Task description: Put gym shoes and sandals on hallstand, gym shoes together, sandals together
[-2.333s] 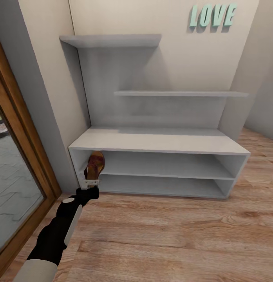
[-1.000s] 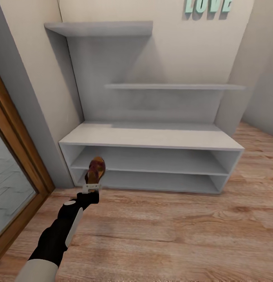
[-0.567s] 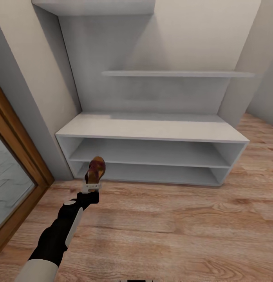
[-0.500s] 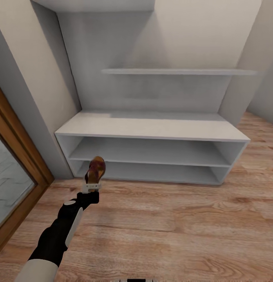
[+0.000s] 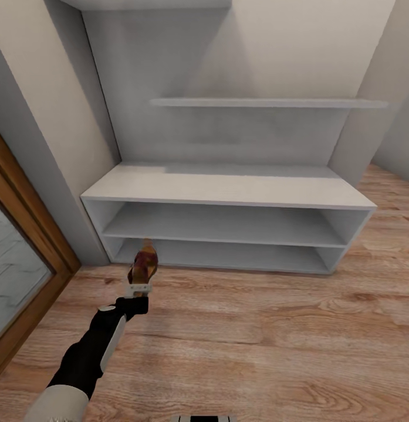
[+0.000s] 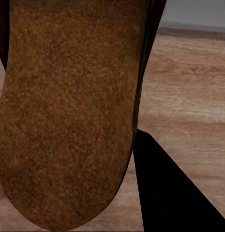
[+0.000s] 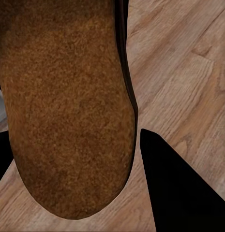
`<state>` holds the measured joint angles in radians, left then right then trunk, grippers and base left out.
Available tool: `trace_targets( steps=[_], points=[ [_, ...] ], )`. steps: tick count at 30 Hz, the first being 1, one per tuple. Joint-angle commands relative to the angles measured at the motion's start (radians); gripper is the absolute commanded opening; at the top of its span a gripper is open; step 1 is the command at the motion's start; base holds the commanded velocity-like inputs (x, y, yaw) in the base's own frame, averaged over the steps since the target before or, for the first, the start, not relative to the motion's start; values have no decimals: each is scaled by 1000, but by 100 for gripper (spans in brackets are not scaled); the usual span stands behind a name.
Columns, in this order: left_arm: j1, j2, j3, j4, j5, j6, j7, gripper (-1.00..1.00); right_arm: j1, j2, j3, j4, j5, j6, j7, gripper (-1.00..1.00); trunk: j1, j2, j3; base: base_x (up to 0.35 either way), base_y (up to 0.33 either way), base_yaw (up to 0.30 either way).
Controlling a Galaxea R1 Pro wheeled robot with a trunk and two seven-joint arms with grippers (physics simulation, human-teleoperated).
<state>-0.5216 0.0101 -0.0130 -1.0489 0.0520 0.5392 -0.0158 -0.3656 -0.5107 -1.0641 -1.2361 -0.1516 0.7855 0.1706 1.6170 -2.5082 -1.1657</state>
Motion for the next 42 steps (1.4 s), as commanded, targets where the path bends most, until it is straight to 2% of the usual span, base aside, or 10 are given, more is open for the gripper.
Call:
trace_targets(
  steps=[1,3,8,11,19,24,29,31,38,42],
  points=[
    [-4,1,-1,18,2,5,-2,-100,-1,0,-2,-1,-5,6,1,-100,0,0,-1,0,0,0],
    [-28,2,-1,85,2,5,-2,-100,-1,0,-2,-1,-5,6,1,-100,0,0,-1,0,0,0],
    [-172,4,-1,335,-1,-18,-1,-100,-1,1,-2,-1,-5,6,1,-100,0,0,-1,0,0,0],
    [-205,3,-1,390,-1,-43,-1,-100,-1,1,-2,-1,-5,6,1,-100,0,0,-1,0,0,0],
    [-274,1,-1,409,-1,-59,-1,-100,-1,1,-2,-1,-5,6,1,-100,0,0,-1,0,0,0],
    [-280,-2,-4,410,3,-151,-1,-100,-1,1,-2,-1,-5,6,1,-100,0,0,-1,0,0,0],
    [-280,-1,-6,410,1,-190,-2,-100,-1,1,-2,-1,-5,6,1,-100,0,0,-1,0,0,0],
    [-279,-1,-7,411,2,-256,-3,-100,-1,1,-2,-2,-5,6,1,-100,0,0,-1,0,0,0],
    [-278,-1,-7,411,2,-296,-4,-100,-1,1,-2,-2,-5,6,1,-100,0,0,-1,0,0,0],
    [-278,-1,-7,410,1,-298,-4,-100,-1,1,-2,-1,-5,6,1,-100,1,-1,-18,0,0,0]
  ],
)
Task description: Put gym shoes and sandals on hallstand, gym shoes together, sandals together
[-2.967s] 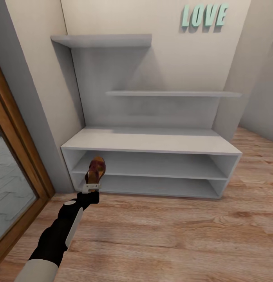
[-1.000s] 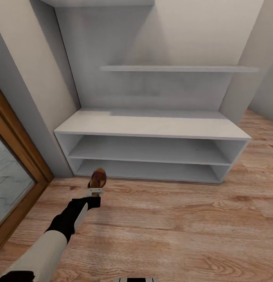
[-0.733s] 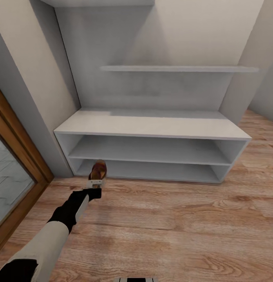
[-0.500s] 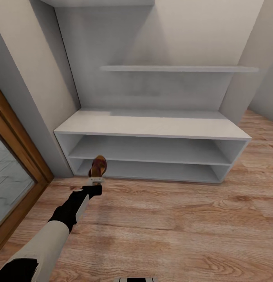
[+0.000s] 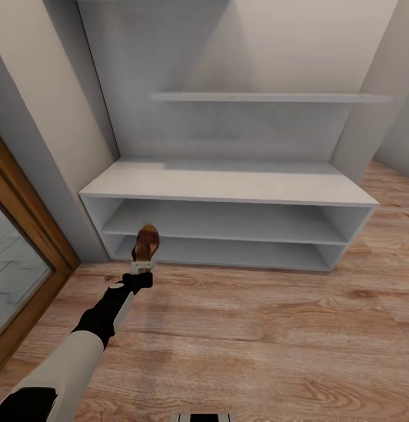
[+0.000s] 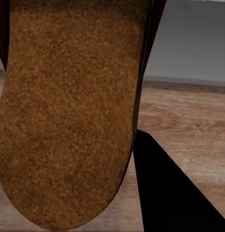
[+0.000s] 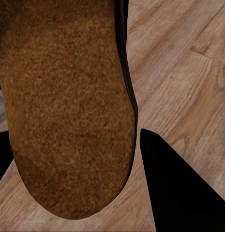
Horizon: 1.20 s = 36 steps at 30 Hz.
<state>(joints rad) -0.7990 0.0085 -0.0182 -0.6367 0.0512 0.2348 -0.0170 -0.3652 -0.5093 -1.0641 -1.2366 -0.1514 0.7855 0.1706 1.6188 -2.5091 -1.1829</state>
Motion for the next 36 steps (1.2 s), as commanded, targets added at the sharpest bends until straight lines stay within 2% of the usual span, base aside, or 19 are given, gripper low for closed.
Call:
trace_targets(
  steps=[1,12,19,25,36],
  points=[
    [0,1,-2,-2,2,6,-3,-100,-1,0,-2,-1,-5,6,1,-100,0,-1,-6,0,0,0],
    [0,1,-1,-2,3,5,-3,-100,-1,0,-2,-2,-5,6,1,-100,5,-3,-62,0,0,0],
    [1,1,1,-2,3,3,-3,-100,-1,0,-4,-1,-5,3,1,-100,5,-3,-63,0,0,0],
    [4,1,0,-2,4,-28,-3,-100,-1,1,-4,1,-5,1,1,-100,5,-3,-63,30,-15,0],
    [6,1,1,-1,5,-34,-3,-100,-1,1,-4,0,-5,2,1,-100,5,-3,-63,170,-212,0]
  ],
)
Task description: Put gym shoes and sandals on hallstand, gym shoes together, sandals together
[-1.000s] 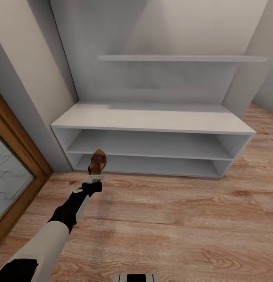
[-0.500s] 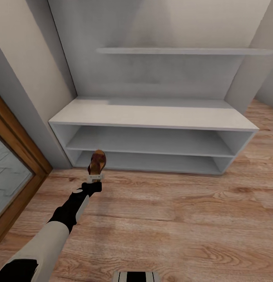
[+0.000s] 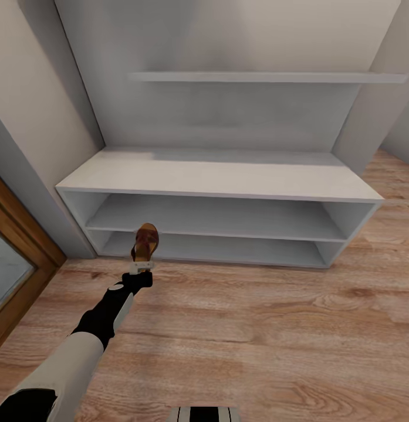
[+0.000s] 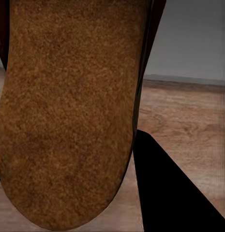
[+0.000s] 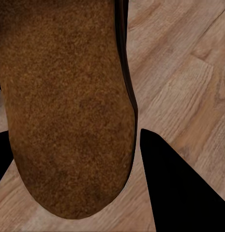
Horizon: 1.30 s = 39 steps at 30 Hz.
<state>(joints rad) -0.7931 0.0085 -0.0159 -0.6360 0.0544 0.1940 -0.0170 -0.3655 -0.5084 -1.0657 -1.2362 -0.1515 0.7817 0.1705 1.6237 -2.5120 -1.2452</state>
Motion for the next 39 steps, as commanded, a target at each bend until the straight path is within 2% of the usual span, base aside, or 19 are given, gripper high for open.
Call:
trace_targets(
  steps=[1,18,26,39],
  points=[
    [0,1,-1,-2,2,7,-3,-100,-1,0,-2,0,-5,5,1,-100,0,0,-1,183,-240,0],
    [2,2,-1,-2,2,5,-3,-100,-1,0,-5,-1,-5,6,1,-100,0,0,-1,236,-208,0],
    [2,3,-1,-2,1,5,-3,-100,-1,0,-5,-1,-5,6,1,-100,0,0,-1,74,-30,0],
    [2,3,-1,-2,1,5,-3,-100,-1,0,-5,-2,-5,6,1,-100,0,0,-1,267,-34,0]
  ],
)
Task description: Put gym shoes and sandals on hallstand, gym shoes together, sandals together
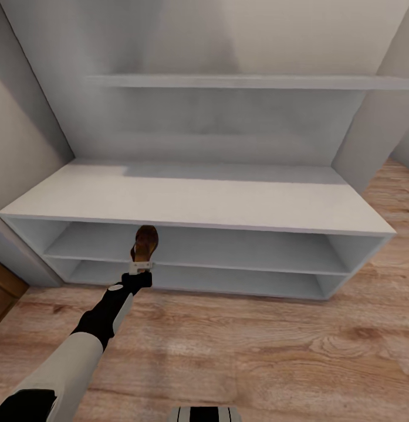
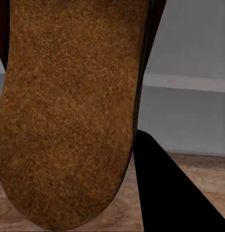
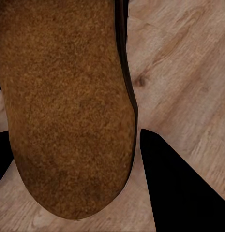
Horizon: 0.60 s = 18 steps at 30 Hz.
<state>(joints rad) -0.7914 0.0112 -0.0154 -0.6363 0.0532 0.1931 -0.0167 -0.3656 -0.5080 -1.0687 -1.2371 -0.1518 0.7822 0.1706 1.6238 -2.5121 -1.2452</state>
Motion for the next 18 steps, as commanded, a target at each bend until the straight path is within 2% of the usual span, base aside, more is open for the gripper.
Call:
trace_targets(
  steps=[1,6,13,18],
  points=[
    [0,1,-1,-2,2,6,-3,-100,-1,0,-2,0,-5,6,1,-100,0,0,-1,93,-2,0],
    [0,0,-1,-2,2,7,-3,-100,-1,0,-2,0,-5,5,1,-100,0,0,-1,75,-4,0],
    [0,0,-1,-2,3,6,-3,-100,-1,0,-2,-1,-5,5,1,-100,0,0,-1,276,-68,0],
    [0,0,-1,-2,3,7,-3,-100,0,0,-2,-1,-5,6,1,-100,0,0,-1,91,-21,0]
  ],
)
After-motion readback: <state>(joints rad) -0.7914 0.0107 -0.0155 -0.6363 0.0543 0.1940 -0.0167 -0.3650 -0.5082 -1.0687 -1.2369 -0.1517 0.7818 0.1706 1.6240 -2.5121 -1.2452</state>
